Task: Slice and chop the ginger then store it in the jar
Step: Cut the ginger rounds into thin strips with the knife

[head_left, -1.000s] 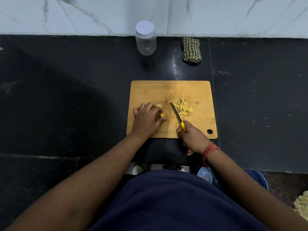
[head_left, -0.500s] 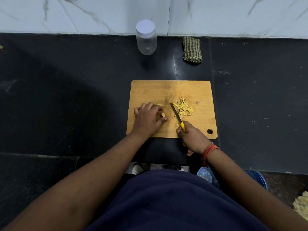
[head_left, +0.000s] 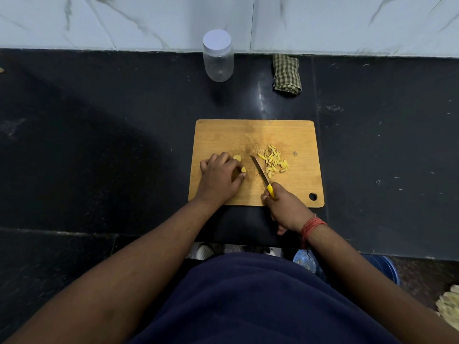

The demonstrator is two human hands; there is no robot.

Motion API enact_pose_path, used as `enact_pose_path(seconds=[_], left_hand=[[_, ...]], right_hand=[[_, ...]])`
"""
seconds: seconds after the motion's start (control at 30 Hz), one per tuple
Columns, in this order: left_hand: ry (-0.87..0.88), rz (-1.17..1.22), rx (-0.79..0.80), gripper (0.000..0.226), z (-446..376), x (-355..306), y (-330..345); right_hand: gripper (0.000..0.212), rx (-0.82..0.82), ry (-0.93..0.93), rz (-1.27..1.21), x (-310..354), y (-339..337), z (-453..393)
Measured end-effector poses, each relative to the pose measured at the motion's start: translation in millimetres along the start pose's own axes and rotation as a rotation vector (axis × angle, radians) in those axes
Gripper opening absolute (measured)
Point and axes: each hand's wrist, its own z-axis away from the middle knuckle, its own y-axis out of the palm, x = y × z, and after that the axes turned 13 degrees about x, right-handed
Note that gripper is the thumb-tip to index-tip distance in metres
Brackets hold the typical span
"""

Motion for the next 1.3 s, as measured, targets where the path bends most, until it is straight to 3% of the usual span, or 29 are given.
enact_pose_path(seconds=[0.3, 0.5, 0.83, 1.0, 1.3], left_hand=[[0.107, -0.028, 0.043, 0.027, -6.5, 8.9, -5.8], [0.098, 0.007, 0.044, 0.035, -3.6, 7.5, -4.9], [0.089, -0.008, 0.011, 0.028, -1.7, 6.6, -2.1], [0.058, -0.004, 0.034, 0.04, -3.4, 3.1, -4.2], [0.008, -0.019, 0.028, 0.031, -8.2, -5.6, -3.6]], right_hand=[[0.016, 0.021, 0.004, 0.037, 2.7, 3.4, 3.3], [0.017, 0.033, 0.002, 0.027, 5.3, 5.3, 2.9], [0.015, 0.025, -0.011, 0.034, 5.3, 3.1, 4.2], [0.016, 0.021, -0.004, 0.034, 5.0, 2.9, 3.9], [0.016, 0.021, -0.006, 0.035, 3.6, 1.7, 4.2]])
